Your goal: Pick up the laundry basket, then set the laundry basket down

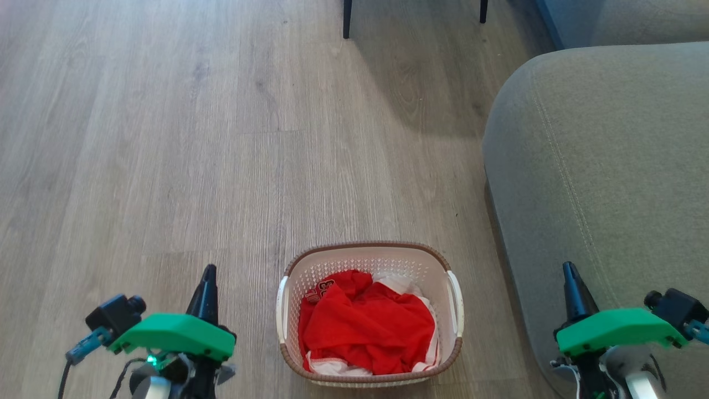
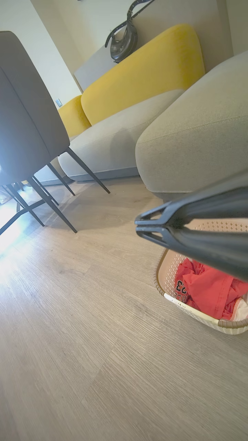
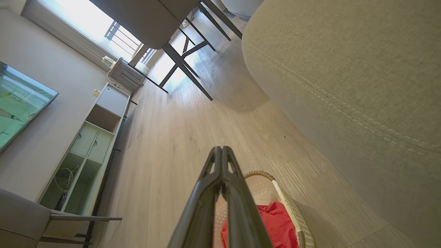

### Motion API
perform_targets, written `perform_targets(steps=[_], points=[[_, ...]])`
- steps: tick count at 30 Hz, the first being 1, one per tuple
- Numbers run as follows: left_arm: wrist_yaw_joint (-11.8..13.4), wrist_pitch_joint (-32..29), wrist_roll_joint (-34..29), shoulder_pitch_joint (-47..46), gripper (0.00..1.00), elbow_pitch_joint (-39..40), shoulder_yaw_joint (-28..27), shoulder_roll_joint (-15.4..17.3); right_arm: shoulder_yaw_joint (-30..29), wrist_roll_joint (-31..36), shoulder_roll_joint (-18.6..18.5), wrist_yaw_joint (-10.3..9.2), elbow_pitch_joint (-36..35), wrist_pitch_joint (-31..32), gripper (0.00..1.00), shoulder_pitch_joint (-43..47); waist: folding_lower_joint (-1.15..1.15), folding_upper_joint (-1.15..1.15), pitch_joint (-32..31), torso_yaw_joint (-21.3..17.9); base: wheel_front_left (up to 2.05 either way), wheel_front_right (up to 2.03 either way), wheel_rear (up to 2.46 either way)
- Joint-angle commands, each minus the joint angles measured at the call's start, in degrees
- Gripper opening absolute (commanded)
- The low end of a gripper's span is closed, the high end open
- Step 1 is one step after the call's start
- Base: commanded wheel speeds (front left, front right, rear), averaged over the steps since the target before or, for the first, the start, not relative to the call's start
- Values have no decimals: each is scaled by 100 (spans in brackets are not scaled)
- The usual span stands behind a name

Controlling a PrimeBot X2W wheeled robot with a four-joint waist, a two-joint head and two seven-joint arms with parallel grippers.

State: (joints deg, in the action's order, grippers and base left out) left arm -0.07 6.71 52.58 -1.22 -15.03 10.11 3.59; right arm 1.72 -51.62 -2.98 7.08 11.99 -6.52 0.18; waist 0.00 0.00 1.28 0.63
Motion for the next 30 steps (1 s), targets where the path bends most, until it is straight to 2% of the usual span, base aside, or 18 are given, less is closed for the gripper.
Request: perform_targets(steps=[1, 30], points=[[-69, -24, 141, -296, 0, 169, -188, 88, 0, -148, -115, 19, -164, 39, 0, -307, 0, 0, -2, -1, 0, 0, 0], [-360, -499, 1883, -374, 0, 144, -720, 96, -257, -1923, -132, 28, -11, 506, 0, -440, 0, 0, -49, -28, 0, 0, 0]])
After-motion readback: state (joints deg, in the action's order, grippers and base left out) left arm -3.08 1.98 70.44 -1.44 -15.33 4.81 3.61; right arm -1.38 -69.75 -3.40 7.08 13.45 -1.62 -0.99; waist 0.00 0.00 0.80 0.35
